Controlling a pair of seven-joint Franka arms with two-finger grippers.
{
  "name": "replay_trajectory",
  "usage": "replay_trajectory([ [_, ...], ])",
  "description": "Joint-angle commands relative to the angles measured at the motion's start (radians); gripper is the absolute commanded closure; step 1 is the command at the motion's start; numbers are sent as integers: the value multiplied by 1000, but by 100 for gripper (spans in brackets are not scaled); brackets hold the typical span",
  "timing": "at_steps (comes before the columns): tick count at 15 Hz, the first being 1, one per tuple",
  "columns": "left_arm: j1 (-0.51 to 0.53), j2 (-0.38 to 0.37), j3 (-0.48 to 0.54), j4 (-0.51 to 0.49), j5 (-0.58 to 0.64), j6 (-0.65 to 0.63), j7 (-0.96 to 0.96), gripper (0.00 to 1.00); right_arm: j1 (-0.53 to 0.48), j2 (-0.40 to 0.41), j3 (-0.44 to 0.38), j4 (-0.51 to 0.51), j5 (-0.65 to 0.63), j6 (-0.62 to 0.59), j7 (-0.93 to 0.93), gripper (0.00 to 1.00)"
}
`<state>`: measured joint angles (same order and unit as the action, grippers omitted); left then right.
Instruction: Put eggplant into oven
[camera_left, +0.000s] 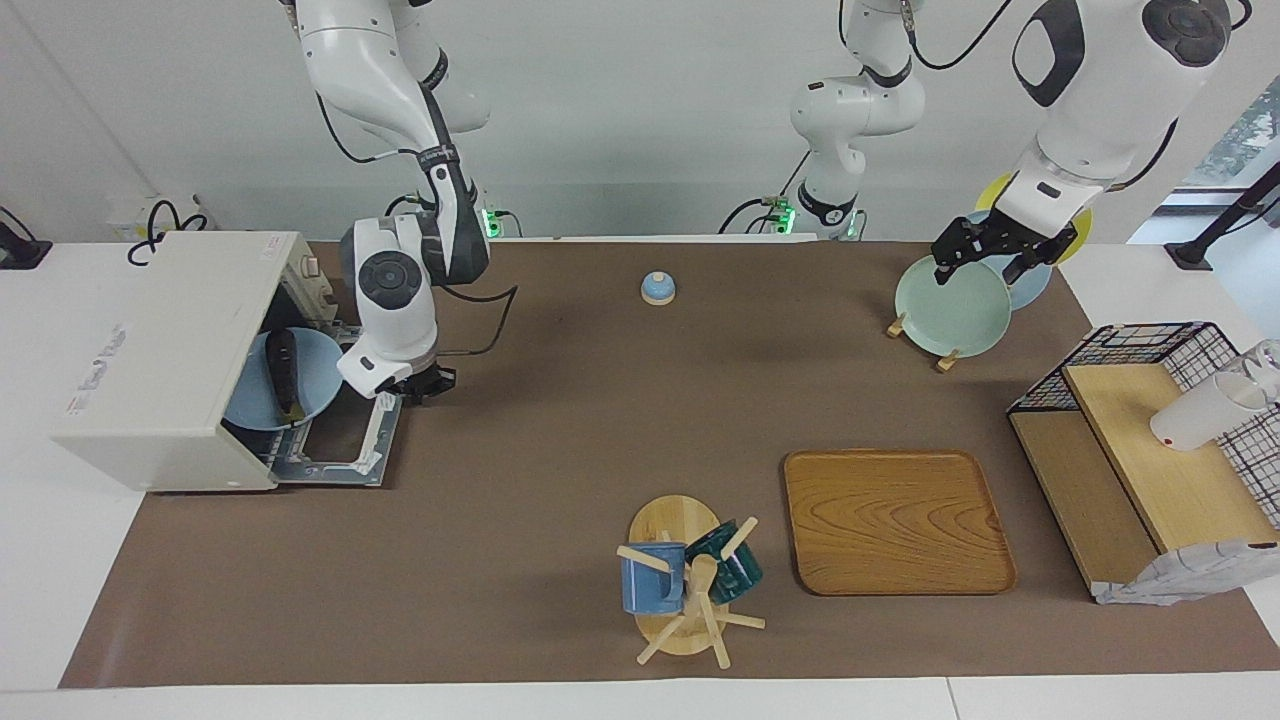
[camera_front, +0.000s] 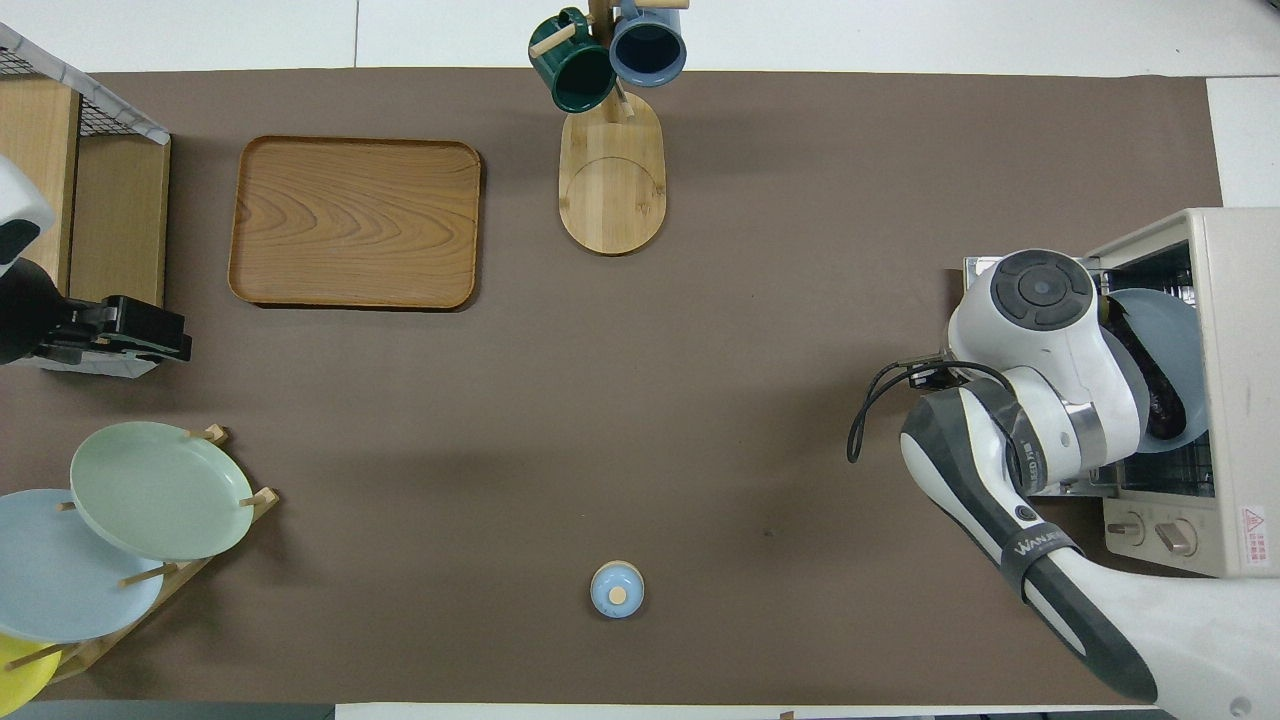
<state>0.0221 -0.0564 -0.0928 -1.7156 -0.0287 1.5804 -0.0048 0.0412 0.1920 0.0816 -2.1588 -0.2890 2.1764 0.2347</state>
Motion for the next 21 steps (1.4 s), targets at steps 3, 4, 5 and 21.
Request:
replay_trajectory([
  [3, 16, -8, -11, -4, 15, -2, 11, 0, -11, -11, 7, -18, -57, 8, 0, 100],
  [4, 16, -8, -11, -4, 15, -2, 11, 0, -9, -12, 7, -18, -93, 2, -2, 100],
  [5, 16, -8, -11, -4, 15, -2, 11, 0, -7, -13, 7, -16, -128, -1, -2, 100],
  [21, 16, -8, -11, -4, 15, -2, 11, 0, -40, -100, 7, 160, -144, -251, -251, 100],
])
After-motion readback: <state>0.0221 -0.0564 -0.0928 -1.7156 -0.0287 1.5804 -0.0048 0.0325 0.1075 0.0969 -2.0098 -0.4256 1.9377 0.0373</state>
